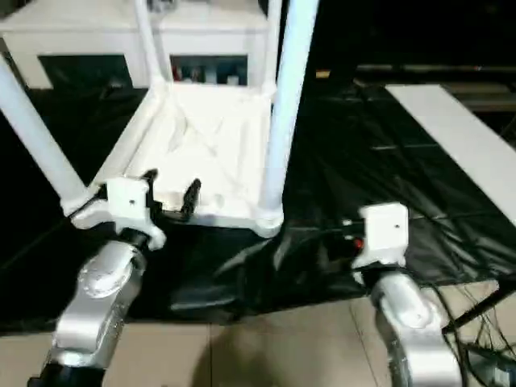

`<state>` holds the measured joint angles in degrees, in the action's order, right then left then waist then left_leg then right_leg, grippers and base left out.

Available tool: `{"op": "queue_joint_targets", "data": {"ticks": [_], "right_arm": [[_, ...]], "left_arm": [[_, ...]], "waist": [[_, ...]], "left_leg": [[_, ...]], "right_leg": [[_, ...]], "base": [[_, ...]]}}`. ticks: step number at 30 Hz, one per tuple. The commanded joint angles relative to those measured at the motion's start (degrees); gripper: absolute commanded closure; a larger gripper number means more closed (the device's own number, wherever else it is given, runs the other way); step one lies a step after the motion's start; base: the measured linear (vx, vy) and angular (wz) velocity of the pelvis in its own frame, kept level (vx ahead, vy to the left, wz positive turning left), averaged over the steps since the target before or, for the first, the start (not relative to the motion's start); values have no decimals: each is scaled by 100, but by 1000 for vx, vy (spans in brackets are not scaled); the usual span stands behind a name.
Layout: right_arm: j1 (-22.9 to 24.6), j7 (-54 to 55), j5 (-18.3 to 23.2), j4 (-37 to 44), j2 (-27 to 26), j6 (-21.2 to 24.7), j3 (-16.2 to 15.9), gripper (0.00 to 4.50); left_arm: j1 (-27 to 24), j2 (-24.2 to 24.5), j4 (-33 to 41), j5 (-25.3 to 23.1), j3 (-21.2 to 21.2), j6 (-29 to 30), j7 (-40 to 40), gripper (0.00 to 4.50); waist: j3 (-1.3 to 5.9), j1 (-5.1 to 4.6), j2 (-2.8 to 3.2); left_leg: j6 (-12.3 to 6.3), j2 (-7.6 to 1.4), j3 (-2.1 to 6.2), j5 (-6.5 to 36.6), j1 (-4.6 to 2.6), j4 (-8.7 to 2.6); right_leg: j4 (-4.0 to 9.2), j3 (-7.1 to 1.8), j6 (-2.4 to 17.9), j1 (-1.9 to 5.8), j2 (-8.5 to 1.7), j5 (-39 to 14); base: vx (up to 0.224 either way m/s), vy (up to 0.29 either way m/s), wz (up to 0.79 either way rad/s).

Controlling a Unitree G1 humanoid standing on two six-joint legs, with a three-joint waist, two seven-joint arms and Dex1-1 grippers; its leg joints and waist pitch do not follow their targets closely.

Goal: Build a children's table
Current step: Rotate table base

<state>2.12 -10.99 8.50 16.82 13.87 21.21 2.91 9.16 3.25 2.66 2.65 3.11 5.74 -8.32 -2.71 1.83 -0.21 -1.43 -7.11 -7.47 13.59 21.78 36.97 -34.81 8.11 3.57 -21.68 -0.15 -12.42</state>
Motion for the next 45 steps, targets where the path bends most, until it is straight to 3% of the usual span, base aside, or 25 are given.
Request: {"op": "queue_joint_targets", "data": {"ticks": [1, 4, 5, 6, 7, 8, 9, 10, 11, 13, 14, 15, 16, 17, 18, 20, 21, 22, 23, 24, 26, 27, 31, 37, 45], "right_arm": [[-185, -11, -182, -54, 43, 99, -123, 9], [-327, 5, -213, -108, 66, 183, -209, 9], [-332, 6, -211, -109, 67, 188, -213, 9], [-383, 25, -246, -123, 76, 221, -263, 9], [-393, 37, -256, -125, 67, 232, -268, 9], [-396, 45, -263, -126, 57, 235, -266, 9], [-396, 45, -263, -126, 57, 235, -266, 9], [-396, 93, -286, -138, 34, 241, -247, 9], [-389, 154, -317, -152, 11, 245, -212, 9], [-369, 187, -370, -164, 17, 246, -182, 9], [-359, 193, -402, -167, 36, 236, -175, 9], [-351, 197, -426, -170, 50, 227, -170, 9], [-344, 205, -390, -174, 34, 220, -134, 9], [-338, 187, -318, -165, 24, 223, -80, 9], [-332, 181, -241, -151, 11, 233, -21, 9], [-325, 159, -186, -136, 15, 238, 20, 9], [-319, 149, -221, -134, 47, 211, 7, 9], [-305, 175, -217, -132, 45, 205, 53, 9], [-302, 183, -212, -131, 42, 204, 69, 9], [-294, 196, -213, -130, 34, 185, 106, 9], [-287, 195, -212, -140, 28, 167, 165, 9], [-292, 186, -211, -156, 30, 162, 193, 9], [-296, 152, -168, -180, 63, 141, 213, 9], [-199, -937, 435, -137, 563, 227, 314, 9], [87, -2592, 868, 21, 1679, 564, 3, 9]], "left_arm": [[-30, -3, 15, -22, -15, 8, 51, 0], [-45, -12, -33, -76, -76, 22, 113, 0], [-45, -11, -34, -78, -78, 25, 116, 0], [-35, 10, -51, -58, -102, 27, 96, 0], [-30, 21, -51, -48, -106, 36, 84, 0], [-27, 28, -50, -41, -106, 39, 73, 0], [-27, 28, -50, -41, -106, 39, 73, 0], [-18, 50, -53, 3, -101, 39, 15, 0], [-11, 78, -57, 26, -94, 63, -25, 0], [-17, 98, -62, 51, -77, 83, -74, 0], [-26, 92, -62, 47, -64, 87, -78, 0], [-32, 86, -63, 42, -54, 89, -78, 0], [-38, 76, -61, 42, -44, 90, -87, 0], [-38, 66, -66, 33, -25, 92, -88, 0], [-31, 71, -76, 40, 1, 94, -106, 0], [-20, 80, -84, 33, 22, 103, -141, 0], [-20, 76, -85, 24, 21, 103, -142, 0], [-17, 77, -84, 54, 25, 136, -184, 0], [-17, 76, -85, 69, 25, 141, -198, 0], [-28, 60, -76, 202, 21, 150, -307, 0], [-41, 112, -82, 355, 79, 161, -568, 0], [-33, 202, -112, 372, 142, 165, -768, 0], [29, 333, -195, 506, 182, 260, -1138, 0], [723, 1169, -732, 652, 493, 567, -2582, 0], [1772, 1795, -2133, 141, 1366, 720, -4282, 0]], "waist": [[281, 13, 36], [49, -63, -10], [-49, -149, -1], [-84, -180, 52], [-109, 203, 176], [11, 225, 145], [86, 138, 3], [109, 133, -392], [88, 393, -307], [250, 531, -198], [250, 531, -198], [350, 476, -49], [438, 292, 224], [575, -50, 276], [612, -51, 197], [506, -99, 152], [412, -136, -27], [341, -130, -138], [282, -37, -488], [377, 62, -400], [371, 77, -399], [275, -15, -198], [369, -104, -58], [245, -92, -35], [273, -20, -92]], "left_leg": [[-367, -862, 379, 1244, -176, -512], [177, -782, 205, 3002, -531, -566], [244, -666, 77, 3339, -858, -360], [251, -809, 101, 3763, -910, -469], [560, -1121, 27, 5104, 80, -1356], [498, -1070, -85, 5137, -220, -1440], [349, -1042, -34, 4759, -558, -1179], [311, -376, -166, 3105, -606, -246], [-279, -180, -7, 840, 136, 518], [-287, -126, 164, -235, 466, 355], [-287, -126, 164, -235, 466, 355], [-416, -216, 165, -989, 302, -72], [-974, -600, 492, -1531, -309, -412], [-2604, -1402, 1336, -2173, -1323, -439], [-2881, -1490, 1389, -2660, -1343, -345], [-2861, -1021, 1001, -3361, -889, -484], [-2501, -635, 496, -2035, -617, -581], [-2221, -397, 294, -1218, -469, -603], [-1434, 157, -30, 602, -93, -278], [-1141, 211, 68, 761, -13, 156], [-215, -16, 288, -148, 142, 159], [175, -180, 242, -1011, 27, -398], [165, -385, 225, -997, -116, -459], [258, -484, 106, 1088, -206, -633], [172, -501, 35, 688, -143, -611]], "right_leg": [[802, -489, -1084, 238, -947, -2491], [1011, -292, -678, 204, -992, -4089], [1335, 146, -835, 63, -837, -4816], [1276, 389, -883, 152, -709, -4625], [-784, 157, -318, 883, -412, -2150], [-969, -172, -302, 735, -353, -1821], [-639, -488, -301, 580, -589, -2253], [559, -1007, -267, 492, -1102, -4300], [889, -1479, -212, 1010, -1530, -4964], [631, -1172, 127, 1270, -1024, -2077], [631, -1172, 127, 1270, -1024, -2077], [432, -831, 97, 1236, -532, -354], [33, -395, -260, 890, -212, 290], [-798, -414, -611, -209, -363, -1081], [-887, -534, -701, -310, -480, -1262], [-1030, -590, -1161, -401, -472, -505], [-585, -672, -809, -354, -460, 420], [-213, -710, -575, -194, -479, 742], [504, -1146, -685, 209, -751, -452], [611, -1494, -308, 532, -1276, -1280], [461, -1383, 340, 653, -1279, -1079], [316, -980, 503, 414, -868, 254], [125, -913, 724, 323, -641, 1425], [320, -912, 896, 229, -707, -676], [356, -966, 677, 229, -763, -872]], "base": [[-56, -61, -12], [0, 0, 0], [0, 0, 0], [0, 0, 0], [0, 0, 0], [0, 0, 0], [91, -88, -4], [111, -82, 1], [184, -97, -10], [130, -19, -8], [137, -2, 13], [200, 52, 20], [200, 52, 20], [254, 63, 9], [210, -5, -11], [171, -10, -16], [99, -11, -11], [99, -11, -11], [60, -69, -1], [82, -87, -6], [92, -77, -8], [62, -56, -10], [35, -11, -9], [0, 0, 0], [0, 0, 0]]}}
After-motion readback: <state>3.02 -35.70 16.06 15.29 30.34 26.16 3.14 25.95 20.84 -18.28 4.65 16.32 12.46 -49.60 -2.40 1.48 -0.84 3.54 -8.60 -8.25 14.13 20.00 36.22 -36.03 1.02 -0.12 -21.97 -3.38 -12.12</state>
